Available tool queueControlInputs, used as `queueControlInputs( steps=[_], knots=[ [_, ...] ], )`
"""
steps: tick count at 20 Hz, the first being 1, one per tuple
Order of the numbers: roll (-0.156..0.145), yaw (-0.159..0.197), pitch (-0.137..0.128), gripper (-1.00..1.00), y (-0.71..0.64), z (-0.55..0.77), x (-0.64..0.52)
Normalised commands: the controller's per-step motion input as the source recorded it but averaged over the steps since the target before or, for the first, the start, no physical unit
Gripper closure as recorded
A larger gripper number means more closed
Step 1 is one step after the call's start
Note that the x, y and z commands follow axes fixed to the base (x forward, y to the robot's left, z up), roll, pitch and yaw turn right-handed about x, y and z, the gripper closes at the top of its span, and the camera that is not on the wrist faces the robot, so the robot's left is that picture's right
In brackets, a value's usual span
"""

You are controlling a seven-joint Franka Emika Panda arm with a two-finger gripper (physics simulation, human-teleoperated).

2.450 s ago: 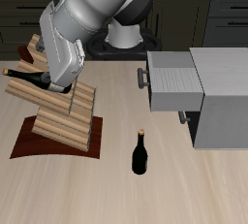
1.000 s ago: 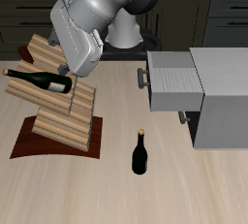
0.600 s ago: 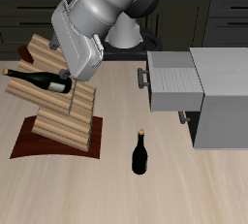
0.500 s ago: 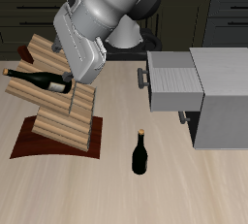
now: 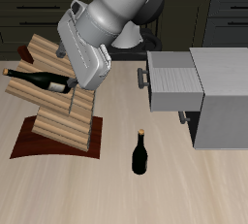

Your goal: Place the wine bottle from the drawer onto the top layer of the wine rack and close the drawer

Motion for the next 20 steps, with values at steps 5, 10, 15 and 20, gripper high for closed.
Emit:
queueControlInputs(
  steps=[5, 10, 15, 20],
  knots=[
    [0.037, 0.011, -0.031, -1.0, 0.13, 0.01, -0.26],
    [0.042, 0.056, -0.026, -1.0, 0.31, 0.06, -0.33],
    [0.024, 0.069, -0.013, -1.0, 0.22, 0.09, -0.31],
    [0.014, 0.155, 0.027, -1.0, 0.3, 0.03, -0.35]
  ],
)
